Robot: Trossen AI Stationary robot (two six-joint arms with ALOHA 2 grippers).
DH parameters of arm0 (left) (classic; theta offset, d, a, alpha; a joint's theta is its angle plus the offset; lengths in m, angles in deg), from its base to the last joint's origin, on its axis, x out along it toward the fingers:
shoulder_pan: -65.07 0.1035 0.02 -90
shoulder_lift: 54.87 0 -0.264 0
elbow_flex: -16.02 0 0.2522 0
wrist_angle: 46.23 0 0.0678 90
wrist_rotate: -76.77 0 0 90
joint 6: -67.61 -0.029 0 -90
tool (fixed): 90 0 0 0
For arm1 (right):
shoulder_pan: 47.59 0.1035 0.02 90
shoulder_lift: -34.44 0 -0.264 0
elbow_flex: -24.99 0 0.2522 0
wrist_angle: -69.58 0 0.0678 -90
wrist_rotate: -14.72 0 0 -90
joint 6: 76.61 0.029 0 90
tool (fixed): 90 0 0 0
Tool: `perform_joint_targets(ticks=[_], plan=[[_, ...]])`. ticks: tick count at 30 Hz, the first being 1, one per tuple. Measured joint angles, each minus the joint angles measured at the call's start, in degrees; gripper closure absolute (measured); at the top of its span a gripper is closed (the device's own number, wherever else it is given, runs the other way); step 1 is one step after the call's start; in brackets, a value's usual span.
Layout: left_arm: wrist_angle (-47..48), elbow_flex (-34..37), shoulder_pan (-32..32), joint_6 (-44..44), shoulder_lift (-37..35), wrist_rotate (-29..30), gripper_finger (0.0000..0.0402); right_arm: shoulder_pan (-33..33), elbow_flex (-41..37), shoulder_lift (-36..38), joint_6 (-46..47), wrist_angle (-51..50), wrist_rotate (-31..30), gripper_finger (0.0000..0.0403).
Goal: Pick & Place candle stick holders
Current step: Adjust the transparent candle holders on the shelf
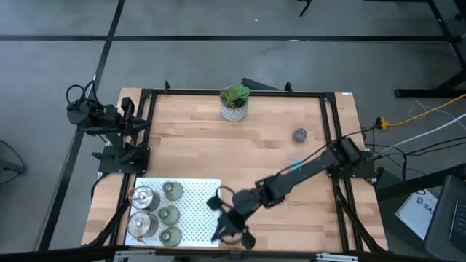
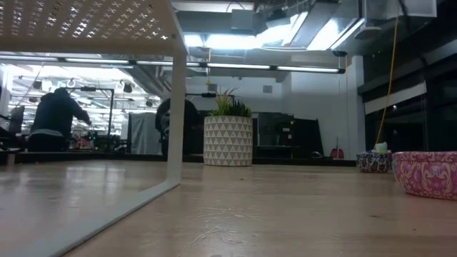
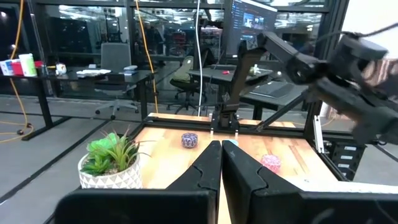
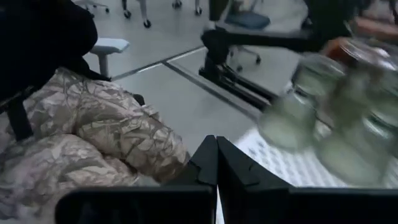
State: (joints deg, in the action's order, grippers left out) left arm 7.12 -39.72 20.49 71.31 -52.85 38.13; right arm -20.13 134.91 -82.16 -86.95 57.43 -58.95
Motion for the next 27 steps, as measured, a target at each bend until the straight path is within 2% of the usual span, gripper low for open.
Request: perform_joint_targets(ticks=[4, 7, 11, 19, 27], plan=[[0.02, 0.0, 0.02, 0.0, 0.01, 0.0, 0.0394, 2.04, 0.28, -3.59, -3.13, 8.95, -1.53, 0.0402], [0.02, 0.0, 0.02, 0.0, 0.0, 0.0, 0.0392, 2.4, 0.93, -5.73, -2.15, 14.42, -1.59, 0.0402], [0.02, 0.0, 0.02, 0.0, 0.0, 0.0, 0.0391, 2.34, 6.02, -10.1, 0.68, 14.12, -2.15, 0.0402], [0.02, 0.0, 0.02, 0.02, 0.0, 0.0, 0.0395, 2.36, 14.98, -15.93, 1.31, 12.21, -9.27, 0.0402], [0.02, 0.0, 0.0, 0.01, 0.01, -0.02, 0.0391, 1.76, 22.49, -22.32, 2.88, 9.59, -7.54, 0.0403]])
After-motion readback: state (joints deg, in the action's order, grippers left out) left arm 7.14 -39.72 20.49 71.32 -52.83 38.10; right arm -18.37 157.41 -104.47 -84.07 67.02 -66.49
